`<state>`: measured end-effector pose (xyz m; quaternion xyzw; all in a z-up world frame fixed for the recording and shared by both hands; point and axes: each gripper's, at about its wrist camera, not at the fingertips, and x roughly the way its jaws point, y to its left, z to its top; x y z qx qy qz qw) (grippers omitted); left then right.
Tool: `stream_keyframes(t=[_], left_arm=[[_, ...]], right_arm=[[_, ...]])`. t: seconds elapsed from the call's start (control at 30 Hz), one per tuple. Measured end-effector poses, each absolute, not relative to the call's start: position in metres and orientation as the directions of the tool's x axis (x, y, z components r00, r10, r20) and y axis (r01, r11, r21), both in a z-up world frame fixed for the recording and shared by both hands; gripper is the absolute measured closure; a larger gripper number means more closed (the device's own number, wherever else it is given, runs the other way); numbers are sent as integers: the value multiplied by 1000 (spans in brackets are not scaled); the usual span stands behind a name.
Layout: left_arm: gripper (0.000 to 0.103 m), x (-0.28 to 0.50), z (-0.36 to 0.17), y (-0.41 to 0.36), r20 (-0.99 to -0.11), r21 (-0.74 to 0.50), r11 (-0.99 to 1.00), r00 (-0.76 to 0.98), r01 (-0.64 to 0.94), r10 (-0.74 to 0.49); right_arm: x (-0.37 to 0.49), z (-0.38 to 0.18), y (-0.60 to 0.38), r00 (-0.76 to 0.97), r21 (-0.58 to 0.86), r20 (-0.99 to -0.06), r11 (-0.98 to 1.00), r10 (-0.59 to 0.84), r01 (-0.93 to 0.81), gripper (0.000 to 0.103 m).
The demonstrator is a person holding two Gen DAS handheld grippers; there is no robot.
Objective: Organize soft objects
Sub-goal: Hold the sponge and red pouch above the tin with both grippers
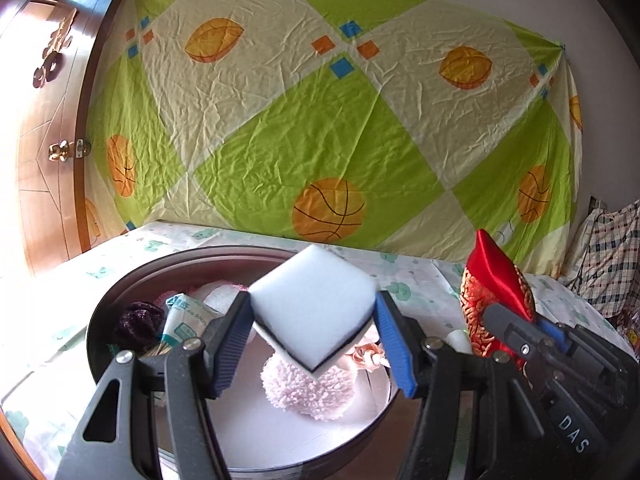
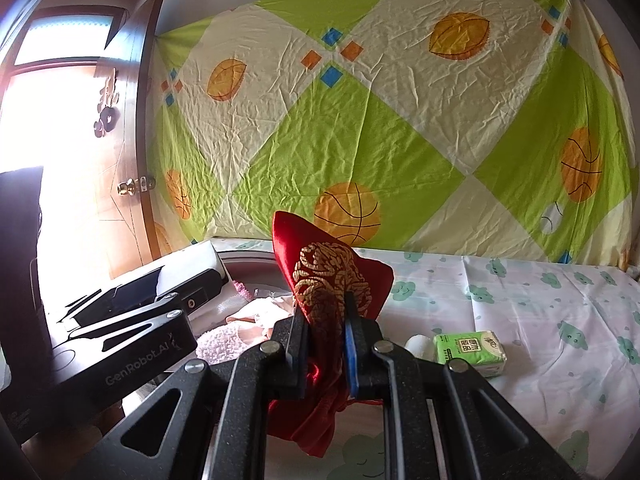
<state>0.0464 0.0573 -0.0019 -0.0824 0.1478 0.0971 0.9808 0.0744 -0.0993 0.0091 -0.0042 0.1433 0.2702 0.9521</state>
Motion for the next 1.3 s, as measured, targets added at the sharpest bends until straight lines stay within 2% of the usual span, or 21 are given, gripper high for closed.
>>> stream_keyframes(t=[1.3], left_arm=[[42, 38, -1, 95, -324, -147, 954, 924, -260, 202]], right_arm=[[72, 10, -65, 766, 52, -281, 806, 578, -590, 87]])
